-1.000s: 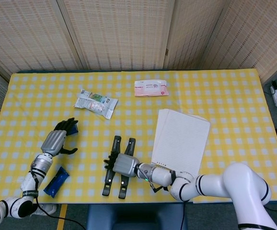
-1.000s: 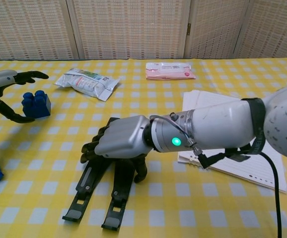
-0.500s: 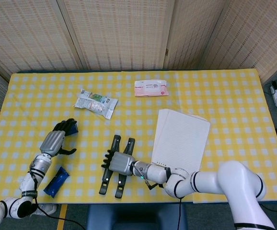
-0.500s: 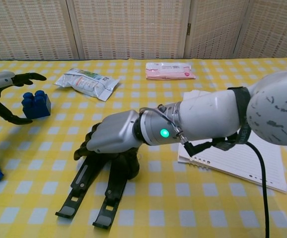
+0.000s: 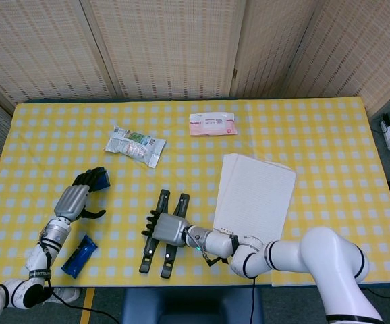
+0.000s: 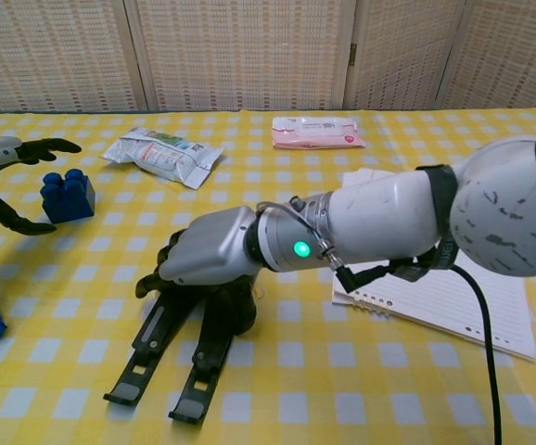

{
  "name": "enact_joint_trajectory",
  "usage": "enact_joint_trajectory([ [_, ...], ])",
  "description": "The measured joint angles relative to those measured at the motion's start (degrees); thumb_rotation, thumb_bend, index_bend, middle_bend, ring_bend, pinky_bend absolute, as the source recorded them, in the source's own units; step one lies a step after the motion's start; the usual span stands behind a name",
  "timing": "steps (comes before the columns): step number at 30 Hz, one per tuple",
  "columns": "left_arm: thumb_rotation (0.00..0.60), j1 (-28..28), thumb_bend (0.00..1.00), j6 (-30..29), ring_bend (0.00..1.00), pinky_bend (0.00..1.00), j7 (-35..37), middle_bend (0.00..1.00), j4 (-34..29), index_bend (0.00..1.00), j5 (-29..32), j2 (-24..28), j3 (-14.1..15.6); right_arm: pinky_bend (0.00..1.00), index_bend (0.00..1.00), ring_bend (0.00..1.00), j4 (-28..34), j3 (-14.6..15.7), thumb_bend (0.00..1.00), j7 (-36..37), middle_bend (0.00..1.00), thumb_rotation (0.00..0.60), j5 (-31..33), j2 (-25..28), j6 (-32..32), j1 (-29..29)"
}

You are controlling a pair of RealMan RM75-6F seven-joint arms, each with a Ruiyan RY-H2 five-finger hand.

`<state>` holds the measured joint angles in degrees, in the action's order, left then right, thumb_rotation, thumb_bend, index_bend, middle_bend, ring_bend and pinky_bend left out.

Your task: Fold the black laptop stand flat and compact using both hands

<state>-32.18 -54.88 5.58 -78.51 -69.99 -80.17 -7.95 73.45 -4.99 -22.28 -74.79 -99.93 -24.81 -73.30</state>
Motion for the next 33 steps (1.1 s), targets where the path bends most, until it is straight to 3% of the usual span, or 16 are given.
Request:
enact_joint_trajectory([
  [5, 0.6, 0.13, 0.25, -0.06, 0.0, 0.0, 0.24, 0.0, 0.05, 0.03, -0.25, 0.05, 0.02, 0.0, 0.17, 0.1, -0.17, 0.17, 0.25, 1.93, 0.31, 0.6, -2.44, 0.12, -2.1, 0.48],
  [15, 0.6, 0.26, 0.25, 0.2, 0.0, 0.0, 0.25, 0.0, 0.2, 0.03, -0.28, -0.1, 0.1, 0.0, 0.24, 0.17, -1.04, 0.81, 0.25, 4.92, 0.37, 0.6, -5.69, 0.15, -5.94, 1.94],
  [26, 0.6, 0.37, 0.25, -0.56, 0.0, 0.0, -0.1, 0.0, -0.6, 0.03, -0.49, 0.29, -0.32, 0.0, 0.4, 0.32, -2.57, 1.31, 0.25, 8.12, 0.52, 0.6, -10.09, -0.36, -12.43, 4.16],
  [31, 0.6, 0.38, 0.25, -0.83, 0.0, 0.0, -0.74, 0.0, -1.34, 0.03, -0.55, 0.6, -0.42, 0.0, 0.41, 0.32, -2.97, 1.76, 0.25, 9.9, 0.52, 0.6, -12.02, -0.19, -14.89, 5.35],
  [33, 0.6, 0.39, 0.25, -0.88, 0.0, 0.0, -1.05, 0.0, -1.67, 0.03, -0.5, 0.77, -0.43, 0.0, 0.4, 0.28, -2.79, 1.98, 0.25, 10.05, 0.47, 0.6, -12.15, 0.19, -14.95, 5.67],
])
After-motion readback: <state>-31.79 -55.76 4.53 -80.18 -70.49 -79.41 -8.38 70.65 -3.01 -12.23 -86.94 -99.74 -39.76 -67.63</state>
